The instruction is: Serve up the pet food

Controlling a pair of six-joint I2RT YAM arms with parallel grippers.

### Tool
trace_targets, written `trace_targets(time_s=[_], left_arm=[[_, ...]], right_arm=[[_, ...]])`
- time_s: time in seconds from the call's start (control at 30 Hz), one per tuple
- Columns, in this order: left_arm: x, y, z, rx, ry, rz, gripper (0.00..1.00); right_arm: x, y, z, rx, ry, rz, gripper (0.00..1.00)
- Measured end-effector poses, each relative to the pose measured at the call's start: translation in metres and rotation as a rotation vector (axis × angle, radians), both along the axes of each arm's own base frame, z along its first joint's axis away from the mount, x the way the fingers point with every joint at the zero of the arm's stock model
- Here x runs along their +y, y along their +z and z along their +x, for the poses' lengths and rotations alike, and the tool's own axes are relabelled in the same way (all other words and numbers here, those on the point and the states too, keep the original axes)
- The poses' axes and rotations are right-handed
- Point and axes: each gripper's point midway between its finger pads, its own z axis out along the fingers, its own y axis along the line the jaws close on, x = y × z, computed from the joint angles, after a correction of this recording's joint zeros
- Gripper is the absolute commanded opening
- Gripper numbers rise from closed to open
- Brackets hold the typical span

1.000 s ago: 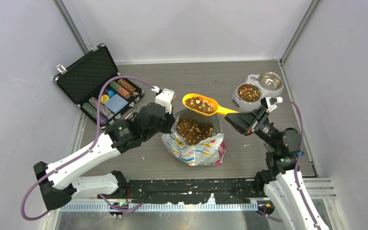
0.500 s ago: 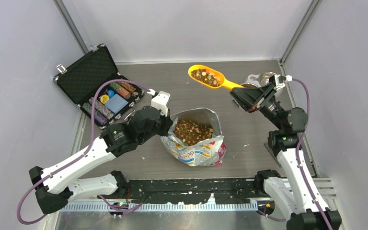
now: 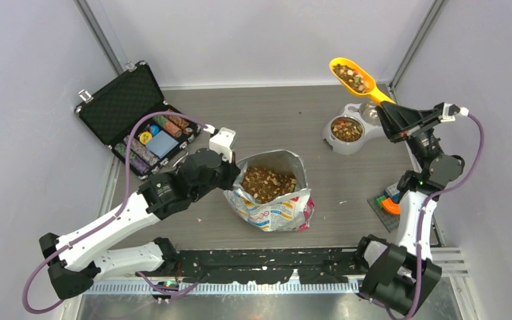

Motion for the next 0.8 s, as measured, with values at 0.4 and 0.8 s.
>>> trace_targets(time_s=[0.4,0.8], left_arm=[[0.001,0.000,0.000,-0.012,-0.009,0.006,0.00],[0.004,-0.001,0.000,-0.050,-0.020,0.000,0.00]], right_arm=[[-0.069,-0.016,0.009,-0.018,-0.145,-0.010,0.05],[-0.106,-0.052,0.026,0.105,-0.316,-0.084,0.05]])
